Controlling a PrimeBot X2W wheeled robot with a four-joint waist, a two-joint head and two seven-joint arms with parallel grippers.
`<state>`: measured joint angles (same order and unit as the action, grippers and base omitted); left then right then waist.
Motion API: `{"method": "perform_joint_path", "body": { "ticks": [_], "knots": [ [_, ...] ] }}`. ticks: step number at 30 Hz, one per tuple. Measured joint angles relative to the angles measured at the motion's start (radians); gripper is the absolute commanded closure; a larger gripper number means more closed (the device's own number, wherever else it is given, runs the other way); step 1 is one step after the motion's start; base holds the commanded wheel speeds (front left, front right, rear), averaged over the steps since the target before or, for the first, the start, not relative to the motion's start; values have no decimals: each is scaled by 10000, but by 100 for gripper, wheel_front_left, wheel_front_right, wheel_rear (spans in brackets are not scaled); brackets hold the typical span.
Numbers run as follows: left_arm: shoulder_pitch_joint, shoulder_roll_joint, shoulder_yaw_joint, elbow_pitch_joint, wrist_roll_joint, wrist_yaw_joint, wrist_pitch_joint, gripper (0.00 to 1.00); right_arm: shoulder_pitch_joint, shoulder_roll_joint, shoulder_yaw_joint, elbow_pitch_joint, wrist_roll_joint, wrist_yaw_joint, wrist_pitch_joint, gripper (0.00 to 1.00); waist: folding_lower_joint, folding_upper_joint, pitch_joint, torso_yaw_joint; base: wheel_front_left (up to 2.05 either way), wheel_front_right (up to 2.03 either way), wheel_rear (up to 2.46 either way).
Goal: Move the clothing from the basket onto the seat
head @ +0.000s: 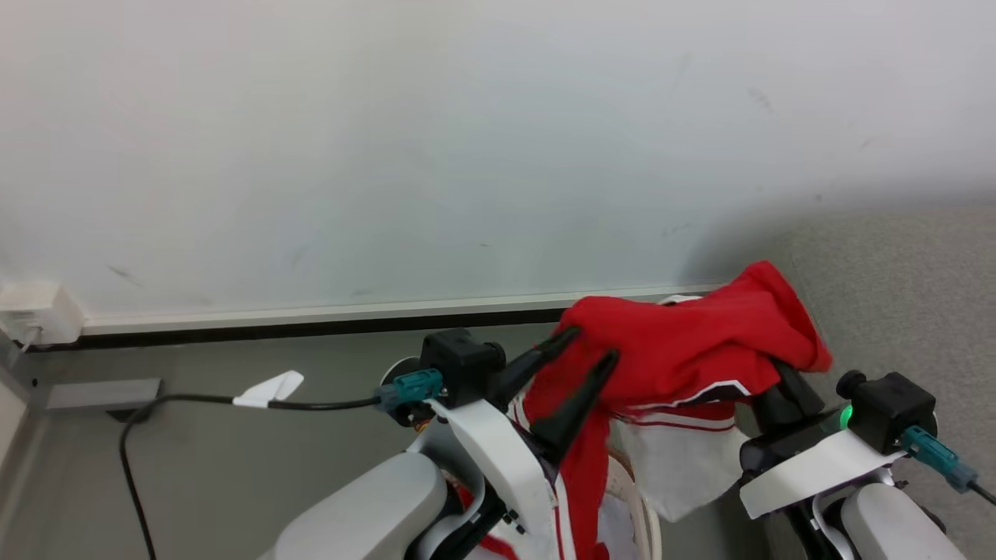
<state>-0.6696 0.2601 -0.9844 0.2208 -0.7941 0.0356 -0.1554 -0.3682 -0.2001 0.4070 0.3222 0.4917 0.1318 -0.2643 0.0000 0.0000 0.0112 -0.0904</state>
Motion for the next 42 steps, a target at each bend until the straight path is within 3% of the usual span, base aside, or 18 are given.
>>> {"method": "perform_joint_path", "body": {
  "ticks": [16, 30, 42],
  "knots": [
    [109, 309, -153, -221, 393, 59, -476, 0, 38, -464, -1202, -1095, -520, 0, 2, 100, 0, 0, 339, -1887, 0, 0, 0],
    [-16, 596, -303, -40, 941, 63, -675, 0, 269, -525, -1388, -1962, -228, 0, 2, 100, 0, 1, 750, -3917, 0, 0, 0],
    [-112, 608, -337, 50, 959, 90, -683, 0, 104, -445, -1904, -2491, 146, 0, 2, 100, 0, 0, 1206, -4394, 0, 0, 0]
  ]
}}
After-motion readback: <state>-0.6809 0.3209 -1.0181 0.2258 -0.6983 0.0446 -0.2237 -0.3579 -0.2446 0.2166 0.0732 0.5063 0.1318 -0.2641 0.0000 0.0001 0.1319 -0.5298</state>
